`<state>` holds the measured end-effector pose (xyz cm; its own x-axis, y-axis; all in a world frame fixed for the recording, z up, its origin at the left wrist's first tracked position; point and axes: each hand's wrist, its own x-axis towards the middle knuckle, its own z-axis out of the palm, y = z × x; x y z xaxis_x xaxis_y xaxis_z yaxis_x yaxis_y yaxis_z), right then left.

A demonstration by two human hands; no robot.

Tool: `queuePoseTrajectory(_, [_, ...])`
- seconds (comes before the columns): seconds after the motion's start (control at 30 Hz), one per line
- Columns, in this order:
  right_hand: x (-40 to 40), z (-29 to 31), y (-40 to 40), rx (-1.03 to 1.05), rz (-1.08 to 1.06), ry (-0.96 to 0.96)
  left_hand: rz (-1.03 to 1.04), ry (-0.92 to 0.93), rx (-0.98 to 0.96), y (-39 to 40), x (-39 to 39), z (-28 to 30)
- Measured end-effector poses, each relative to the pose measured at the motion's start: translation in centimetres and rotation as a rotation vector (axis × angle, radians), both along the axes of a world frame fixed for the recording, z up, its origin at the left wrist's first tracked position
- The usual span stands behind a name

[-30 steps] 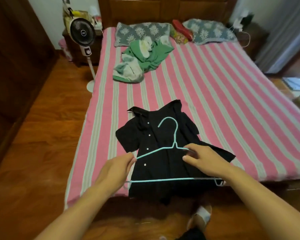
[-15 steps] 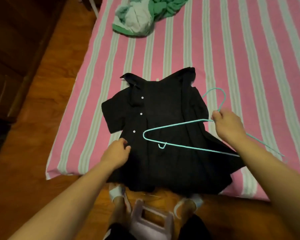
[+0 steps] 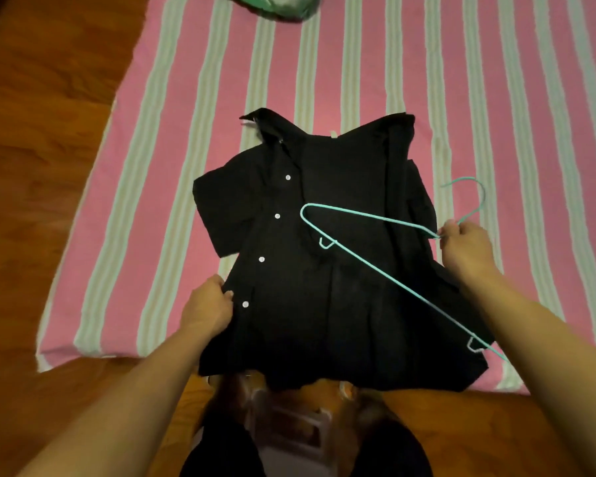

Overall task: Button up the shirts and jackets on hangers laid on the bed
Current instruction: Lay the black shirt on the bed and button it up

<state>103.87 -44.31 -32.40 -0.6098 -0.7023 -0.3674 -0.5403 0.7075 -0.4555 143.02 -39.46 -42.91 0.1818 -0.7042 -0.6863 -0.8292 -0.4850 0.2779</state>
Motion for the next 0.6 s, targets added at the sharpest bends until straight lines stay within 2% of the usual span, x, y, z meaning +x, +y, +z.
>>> queuePoseTrajectory(0.07, [0.6, -0.9, -1.5, -0.015, 0.008, -0.007, -0.039, -0.172, 0.145, 2.5, 3.7, 1.5])
queuePoseTrajectory(0.17, [0.6, -2.0, -3.0, 0.019, 0.061, 0.012, -0.167, -0.385, 0.481, 6.8, 9.6, 3.5])
queuePoseTrajectory(0.23, [0.0, -2.6, -3.3, 0.061, 0.125, 0.047, -0.149, -0.436, 0.546, 7.1, 11.4, 3.6])
queuePoseTrajectory(0.3, [-0.5, -3.1, -3.5, 0.082, 0.195, 0.083, -0.068, -0.399, 0.409, 4.7, 10.1, 3.2])
queuePoseTrajectory(0.43, [-1.2, -4.2, -4.9, 0.067, 0.241, 0.07, 0.053, -0.201, -0.054, -3.8, 3.5, 1.9])
queuePoseTrajectory(0.6, [-0.9, -4.4, -6.3, 0.036, 0.309, 0.098, 0.043, -0.2, -0.284, -13.9, -0.8, 0.0])
